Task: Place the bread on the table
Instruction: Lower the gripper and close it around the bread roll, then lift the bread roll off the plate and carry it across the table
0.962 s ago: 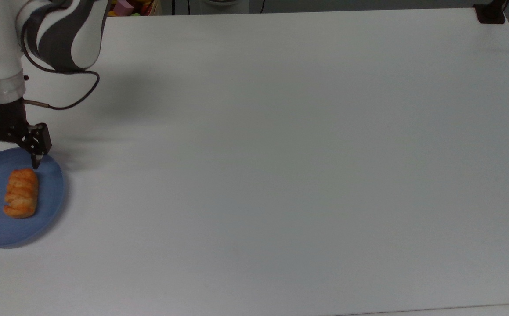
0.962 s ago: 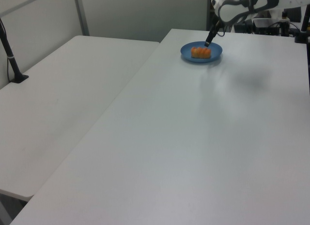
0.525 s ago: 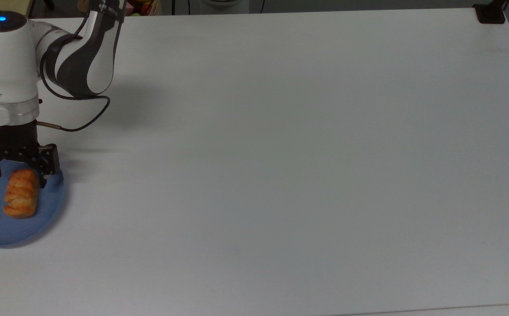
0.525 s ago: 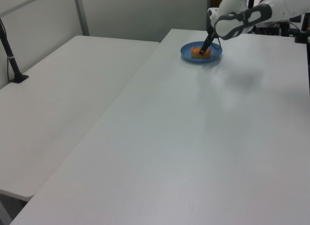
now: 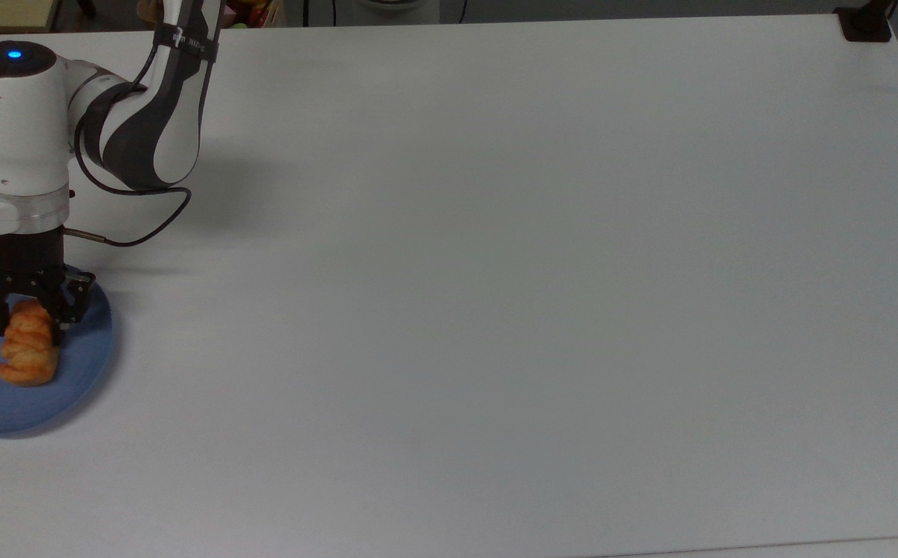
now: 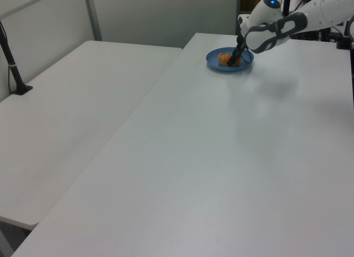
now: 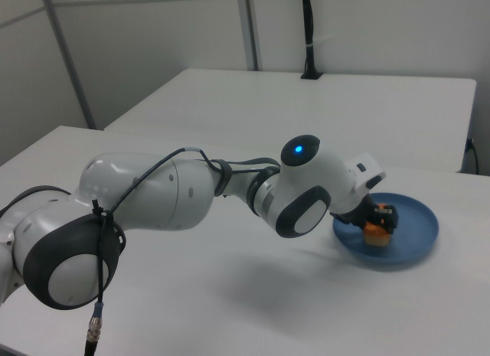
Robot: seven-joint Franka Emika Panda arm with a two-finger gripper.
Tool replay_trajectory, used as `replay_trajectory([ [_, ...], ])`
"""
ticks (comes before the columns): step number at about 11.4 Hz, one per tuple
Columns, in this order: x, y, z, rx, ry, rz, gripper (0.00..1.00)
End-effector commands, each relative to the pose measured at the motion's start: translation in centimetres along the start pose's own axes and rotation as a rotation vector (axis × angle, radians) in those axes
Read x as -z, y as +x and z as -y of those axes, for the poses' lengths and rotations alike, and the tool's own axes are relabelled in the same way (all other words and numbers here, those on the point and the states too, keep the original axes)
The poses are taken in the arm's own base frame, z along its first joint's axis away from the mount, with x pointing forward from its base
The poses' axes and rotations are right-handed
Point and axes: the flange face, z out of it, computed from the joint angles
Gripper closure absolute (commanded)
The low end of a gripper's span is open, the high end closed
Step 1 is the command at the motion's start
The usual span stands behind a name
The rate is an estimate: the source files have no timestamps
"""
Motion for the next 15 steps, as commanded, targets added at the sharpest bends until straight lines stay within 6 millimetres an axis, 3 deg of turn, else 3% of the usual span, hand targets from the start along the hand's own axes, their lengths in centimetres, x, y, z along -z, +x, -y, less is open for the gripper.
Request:
replay_trajectory([
  [1,0.1,0.4,0.2,-0.003,0.007,-0.022,0.60],
  [4,2.6,1.4,-0.5,-0.012,0.002,-0.039,0.61],
  [8,9.8,3.4,-0.8,-0.013,0.010,-0.070,0.61],
  [12,20.1,5.7,3.1,0.046,0.212,0.137,0.60],
  [13,22.8,5.2,4.4,0.070,0.258,0.194,0.60],
  [15,27.6,3.8,8.9,0.137,0.350,0.293,0.60],
])
